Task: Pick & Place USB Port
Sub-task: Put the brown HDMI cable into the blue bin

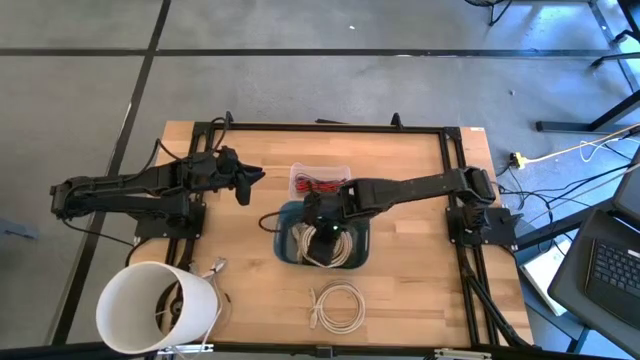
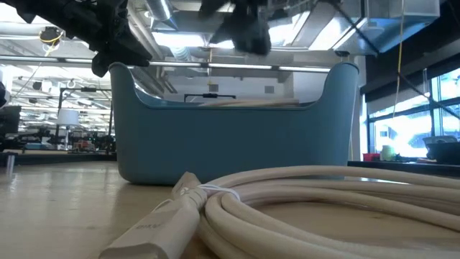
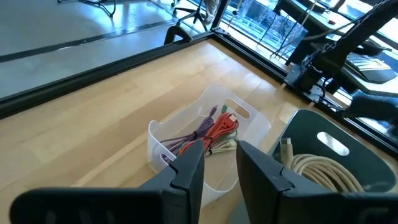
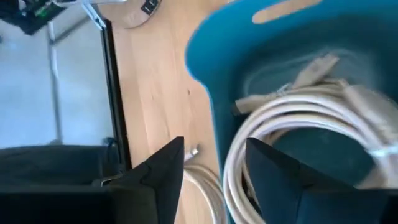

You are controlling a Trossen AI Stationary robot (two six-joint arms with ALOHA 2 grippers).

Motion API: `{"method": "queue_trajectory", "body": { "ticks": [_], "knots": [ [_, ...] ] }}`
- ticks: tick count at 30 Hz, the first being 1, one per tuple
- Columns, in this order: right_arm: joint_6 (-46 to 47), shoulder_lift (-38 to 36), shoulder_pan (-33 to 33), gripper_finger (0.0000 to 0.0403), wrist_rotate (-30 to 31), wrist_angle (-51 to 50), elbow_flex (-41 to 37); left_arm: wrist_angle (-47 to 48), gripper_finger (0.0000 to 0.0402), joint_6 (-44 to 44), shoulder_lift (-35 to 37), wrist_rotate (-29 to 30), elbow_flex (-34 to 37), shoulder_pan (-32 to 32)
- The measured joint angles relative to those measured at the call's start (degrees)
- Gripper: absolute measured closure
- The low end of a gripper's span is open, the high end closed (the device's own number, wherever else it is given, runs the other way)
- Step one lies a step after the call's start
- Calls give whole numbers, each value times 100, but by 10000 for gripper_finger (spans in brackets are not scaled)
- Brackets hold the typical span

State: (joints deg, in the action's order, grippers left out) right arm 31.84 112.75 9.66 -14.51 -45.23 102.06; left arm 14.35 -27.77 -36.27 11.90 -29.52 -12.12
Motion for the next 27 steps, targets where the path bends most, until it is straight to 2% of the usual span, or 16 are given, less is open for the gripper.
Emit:
{"method": "queue_trajectory", "body": {
  "ticks": [3, 6, 10, 15, 18, 21, 24, 27],
  "knots": [
    [-218, -37, 232, 235, 326, -1267, 842, -2, 316, 0, 2, -133, 0, 0],
    [-111, -50, 665, 246, 1042, -2937, 1625, 0, 316, 2, 2, -254, 0, 1],
    [1068, -50, 1355, 258, 2235, -4551, 2236, 0, 316, 103, 2, -259, 0, 0],
    [2940, -203, 2134, 266, 2652, -4113, 2193, -1, 316, 342, 0, -193, 0, 1],
    [3902, -172, 2338, 266, 2750, -4519, 2076, -95, 316, 455, 0, -22, 0, 1],
    [4732, -190, 2421, 266, 2860, -4382, 1872, -129, 316, 471, 2, 60, 0, 0],
    [5161, -178, 2520, 267, 2759, -4049, 1807, -129, 316, 456, 55, 57, 0, 1],
    [5189, -181, 2512, 267, 2744, -3826, 1767, -62, 316, 455, 138, 50, 2, 0]
  ]
}}
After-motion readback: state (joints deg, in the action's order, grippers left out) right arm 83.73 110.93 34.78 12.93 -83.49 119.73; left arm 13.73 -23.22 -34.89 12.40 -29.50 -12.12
